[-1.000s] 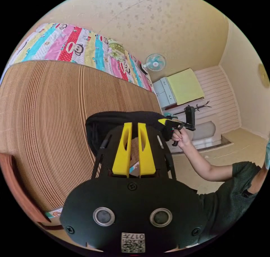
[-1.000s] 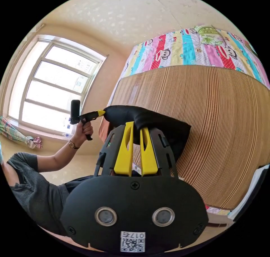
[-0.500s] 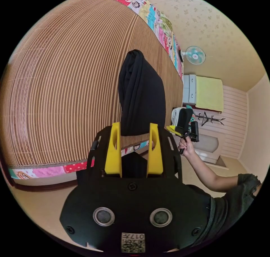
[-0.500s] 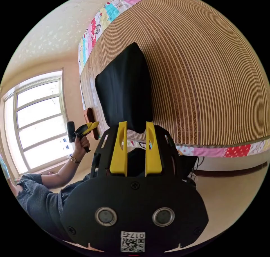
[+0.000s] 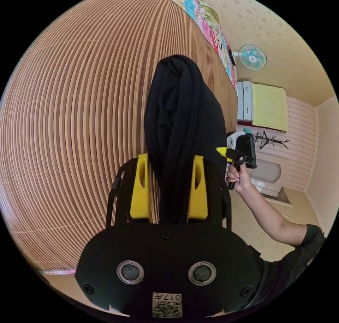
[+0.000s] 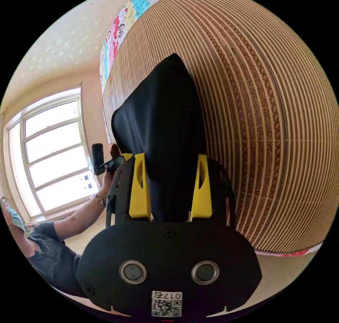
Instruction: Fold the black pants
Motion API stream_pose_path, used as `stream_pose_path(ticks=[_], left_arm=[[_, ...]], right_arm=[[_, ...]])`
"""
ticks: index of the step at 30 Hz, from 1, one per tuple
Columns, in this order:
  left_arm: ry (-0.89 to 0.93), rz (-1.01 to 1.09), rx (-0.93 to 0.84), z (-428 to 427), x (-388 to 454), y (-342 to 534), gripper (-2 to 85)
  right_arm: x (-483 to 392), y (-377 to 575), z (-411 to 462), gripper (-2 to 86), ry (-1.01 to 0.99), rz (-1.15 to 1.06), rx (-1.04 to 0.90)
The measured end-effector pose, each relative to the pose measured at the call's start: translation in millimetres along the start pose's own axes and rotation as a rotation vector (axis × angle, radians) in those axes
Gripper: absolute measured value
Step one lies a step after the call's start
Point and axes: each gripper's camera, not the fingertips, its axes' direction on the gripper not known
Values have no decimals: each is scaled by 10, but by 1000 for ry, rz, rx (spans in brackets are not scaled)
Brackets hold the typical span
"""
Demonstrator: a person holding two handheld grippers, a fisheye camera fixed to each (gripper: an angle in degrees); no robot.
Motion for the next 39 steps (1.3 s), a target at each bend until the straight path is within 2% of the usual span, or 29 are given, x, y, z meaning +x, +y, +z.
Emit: stream_pose_path(ticks=[4,8,14,21,33,39], left_arm=[[51,-29,22,115,-267,-120,140],[273,-134,-76,269,-756,-204,108],[248,-27,-168,173,-879,27,89],[242,-34,-172,0,-991,500,88],[199,168,9,79,-155,603,87],[130,289,29,696,515,387,88]], right_arm=[[-27,159,-35,164,-57,7,38],[-15,341,-114,119,-199,66,-6],[-274,925,-213,101,-306,103,-91],[-780,1851,-316,87,-402,150,-126],[-1907,2778,-1625,80,-374,-152,-10],[-1935,3255,-2388,78,-370,-234,74]])
